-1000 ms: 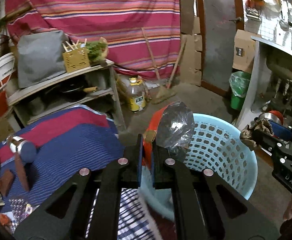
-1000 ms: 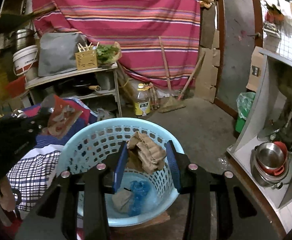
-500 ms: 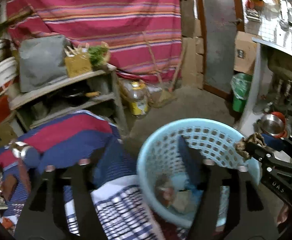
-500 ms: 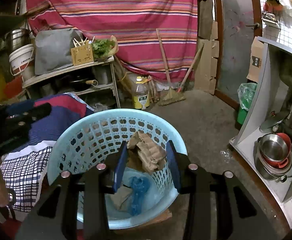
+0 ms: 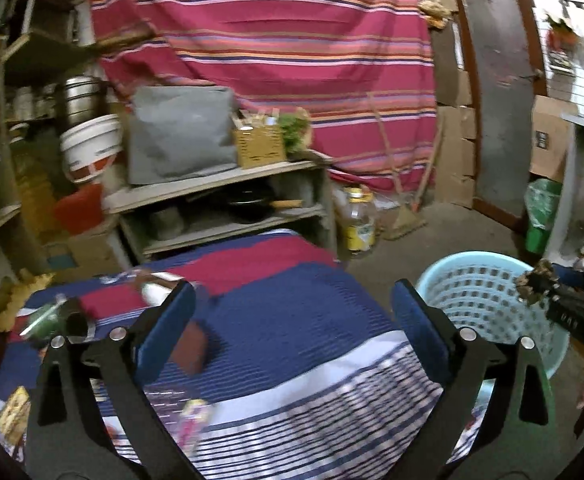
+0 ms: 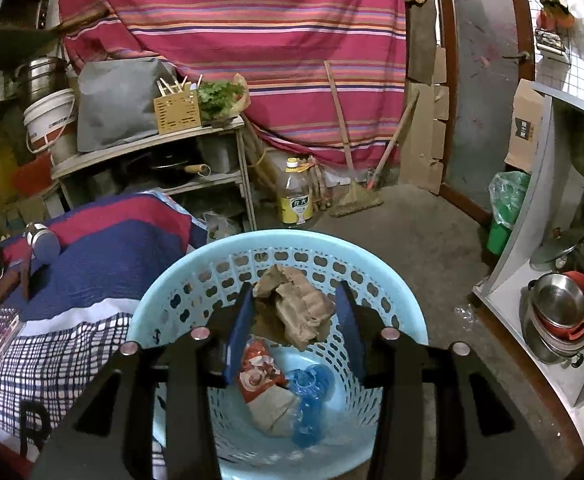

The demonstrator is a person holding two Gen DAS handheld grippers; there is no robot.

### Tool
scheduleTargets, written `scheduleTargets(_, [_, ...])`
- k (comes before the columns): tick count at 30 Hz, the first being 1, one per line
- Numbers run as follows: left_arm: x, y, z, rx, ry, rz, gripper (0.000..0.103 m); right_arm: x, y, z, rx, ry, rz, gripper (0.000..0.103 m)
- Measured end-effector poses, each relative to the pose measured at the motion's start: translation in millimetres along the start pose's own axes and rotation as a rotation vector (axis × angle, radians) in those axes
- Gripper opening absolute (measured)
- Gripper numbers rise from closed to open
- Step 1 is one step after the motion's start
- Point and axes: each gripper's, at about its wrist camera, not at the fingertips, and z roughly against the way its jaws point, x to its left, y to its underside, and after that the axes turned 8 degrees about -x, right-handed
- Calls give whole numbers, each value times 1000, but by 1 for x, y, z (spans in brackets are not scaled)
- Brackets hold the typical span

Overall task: Collect trash
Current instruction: 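Return both tools to the table over the remaining items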

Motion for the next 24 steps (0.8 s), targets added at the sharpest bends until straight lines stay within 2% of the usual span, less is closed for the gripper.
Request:
scheduleTargets(3, [33,1,4,14,-48,17,97,2,-2,-5,3,16,-6,45])
scheduleTargets(6, [67,4,6,32,-107,39,97,4,-2,-12,18,16,-17,66])
scheduleTargets(7, [76,5,7,37,-119,45,97,5,-2,-13,21,28,-15,70])
scheduleTargets(12, [132,16,12,60,-209,55,97,16,0,-9,29,50,-2,75])
scheduleTargets(13, [140,18,12,65,-222,54,97,21,1,-7,25,50,0,82])
scheduleTargets(14, [149,21,12,71,-239,52,97,28,1,-2,10,53,10,84])
scheduleTargets(18, [188,38,14,95,-303,60,97,55,0,6,-8,43,46,85])
scheduleTargets(22, [222,54,13,136,-332,83,97,89,0,11,-23,19,69,86])
scheduleTargets(24, [239,62,11,158,-345,103,97,104,0,13,-29,7,80,89])
